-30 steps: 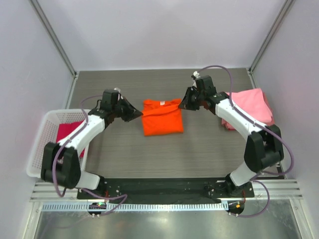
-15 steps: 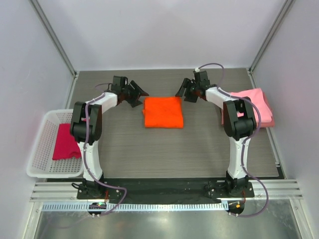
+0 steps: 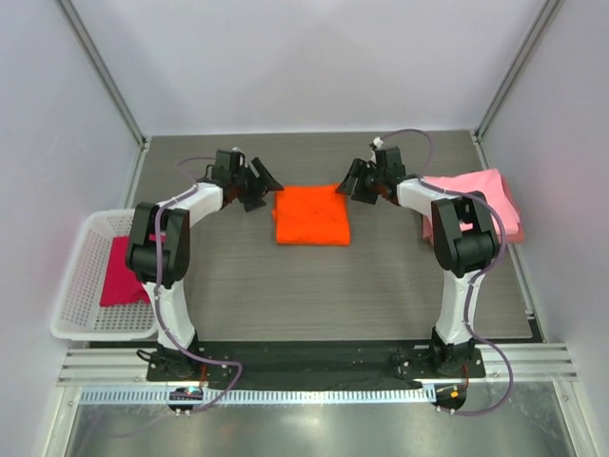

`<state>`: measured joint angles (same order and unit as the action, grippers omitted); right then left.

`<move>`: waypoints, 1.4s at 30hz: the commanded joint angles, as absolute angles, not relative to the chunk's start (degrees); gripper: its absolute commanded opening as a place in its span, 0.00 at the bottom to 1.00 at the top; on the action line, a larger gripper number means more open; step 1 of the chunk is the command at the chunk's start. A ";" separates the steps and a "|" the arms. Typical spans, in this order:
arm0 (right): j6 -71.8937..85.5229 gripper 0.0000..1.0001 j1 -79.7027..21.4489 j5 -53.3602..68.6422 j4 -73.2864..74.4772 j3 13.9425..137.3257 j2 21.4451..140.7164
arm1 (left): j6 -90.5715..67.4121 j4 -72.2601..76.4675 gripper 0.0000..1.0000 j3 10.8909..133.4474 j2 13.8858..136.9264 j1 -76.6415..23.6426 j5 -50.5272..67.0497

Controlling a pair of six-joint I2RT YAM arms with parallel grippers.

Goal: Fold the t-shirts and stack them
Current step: Neatly place the folded tshirt to the corner

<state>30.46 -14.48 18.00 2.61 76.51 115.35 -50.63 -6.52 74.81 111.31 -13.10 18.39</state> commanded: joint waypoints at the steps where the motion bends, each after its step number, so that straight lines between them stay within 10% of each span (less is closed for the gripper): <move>1: 30.41 0.63 -14.77 20.21 -1.41 78.31 117.94 | -47.73 -7.03 0.77 76.81 114.08 -13.80 17.23; 12: 31.29 0.44 -14.77 21.36 -2.37 81.56 124.28 | -48.25 -9.41 0.57 85.51 124.53 -14.85 17.32; 19: 32.43 0.29 -14.85 20.92 -4.57 82.61 125.77 | -50.53 -6.43 0.16 89.03 128.05 -16.70 15.47; 22: 31.82 0.05 -14.85 21.01 -1.94 86.48 126.30 | -50.80 -5.71 0.00 91.66 129.02 -16.70 15.47; 42: 30.67 0.01 -7.66 -9.83 27.40 71.37 67.44 | -51.41 -2.63 0.00 81.12 92.82 -41.46 3.44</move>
